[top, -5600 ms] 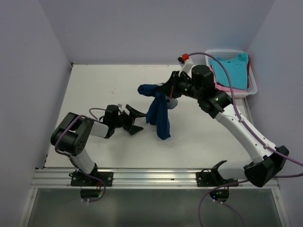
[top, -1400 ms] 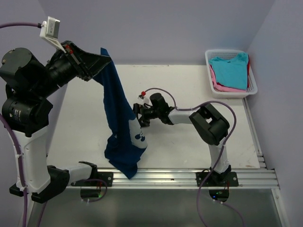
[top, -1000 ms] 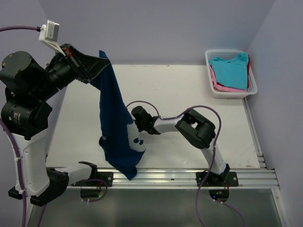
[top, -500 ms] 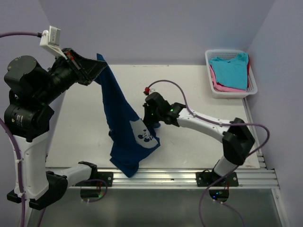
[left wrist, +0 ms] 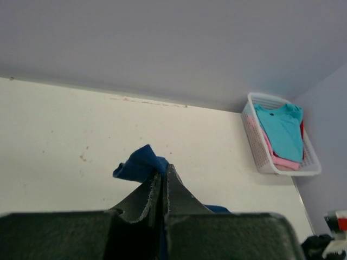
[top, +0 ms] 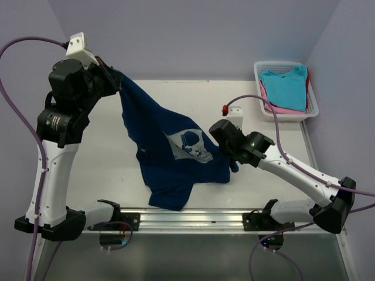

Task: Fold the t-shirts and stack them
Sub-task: Flatten the tshirt out

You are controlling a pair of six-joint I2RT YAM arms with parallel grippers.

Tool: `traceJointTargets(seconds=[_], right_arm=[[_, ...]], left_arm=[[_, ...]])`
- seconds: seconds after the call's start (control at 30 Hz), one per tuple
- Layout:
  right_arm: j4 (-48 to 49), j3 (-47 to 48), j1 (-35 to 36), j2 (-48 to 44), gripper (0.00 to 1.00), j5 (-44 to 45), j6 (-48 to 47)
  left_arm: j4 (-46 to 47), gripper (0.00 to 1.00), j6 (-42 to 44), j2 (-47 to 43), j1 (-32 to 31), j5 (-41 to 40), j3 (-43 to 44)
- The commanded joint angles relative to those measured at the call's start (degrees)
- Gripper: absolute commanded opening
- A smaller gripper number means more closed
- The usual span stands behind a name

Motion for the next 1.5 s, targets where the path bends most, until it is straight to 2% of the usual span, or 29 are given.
traceJointTargets(seconds=[0.0,0.03,0.1,0.13,0.17,0.2,0.23,0.33,0.37,0.43,0.47,0.6,0.67,0.8,0.87,0.97,1.13,1.27,1.47], right_arm=[[-2.38,-5.46,0.89,-0.62,0.00,-9.94,2.66],[-1.06,-6.95,1.07,-0.09,0.00,-21.03,2.05],[2.10,-11.52,1.68,0.35,0.02,-31.55,0.90],[5.69,-12.93,2.29,0.26,0.18,-36.56,0.81],[7.11,-14.60,4.65,-0.17,0.29,-41.57,0.81],[8.96,-14.88,5.72,-0.79,0.49,-43.45,0.81],[9.50,-15.05,7.12,-1.49,0.60,-44.51,1.07],[7.93,-13.22,7.22,-4.74,0.80,-40.42,1.33],[6.18,-10.69,7.14,-5.01,0.82,-33.61,1.25],[0.99,-7.95,7.05,-3.79,0.83,-23.75,2.38],[-0.68,-5.33,6.79,-1.34,0.84,-16.12,2.83],[-2.64,-0.74,3.72,7.87,0.80,-5.25,4.50],[-0.44,0.67,0.64,11.84,0.78,-5.50,2.92],[6.68,2.70,-6.03,22.03,0.66,-10.93,-0.15],[9.66,3.40,-7.62,24.51,0.59,-12.43,-1.12],[11.52,5.51,-10.00,28.91,0.53,-14.72,-2.97],[13.98,8.93,-12.11,32.86,0.51,-16.92,-5.69],[14.51,11.57,-13.78,37.25,0.54,-21.31,-7.63],[13.99,14.56,-14.49,41.65,0.55,-23.17,-8.42]], left_arm=[[7.39,0.00,2.94,2.80,0.13,-8.43,1.72],[7.65,0.00,3.11,3.68,0.13,-8.52,2.25],[8.44,0.00,3.20,5.35,0.13,-8.35,3.48],[8.45,0.00,3.46,6.75,0.13,-8.35,3.84],[8.45,0.00,3.55,7.29,0.13,-8.26,4.19],[8.71,0.00,3.82,8.08,0.13,-8.26,4.45],[8.80,0.00,4.08,8.44,0.13,-8.35,4.63],[9.15,0.00,4.61,9.23,0.22,-8.61,4.89],[9.15,0.00,4.61,9.40,0.22,-8.44,4.98],[9.06,0.00,4.70,9.76,0.22,-7.91,5.16],[9.06,0.00,4.61,9.76,0.22,-7.13,5.07],[8.80,0.00,4.17,9.93,0.22,-5.19,4.54],[8.45,0.00,4.17,9.76,0.22,-4.57,4.11],[8.10,0.00,4.35,8.27,0.22,-3.87,2.44],[7.92,0.00,4.35,7.48,0.22,-2.99,1.29],[7.83,0.00,4.26,6.51,0.22,-2.20,-0.20],[8.01,0.00,3.99,5.28,0.22,-1.49,-2.31],[8.36,0.00,3.73,4.05,0.22,-0.88,-4.24],[8.45,0.00,3.64,2.99,0.22,-0.62,-6.00]])
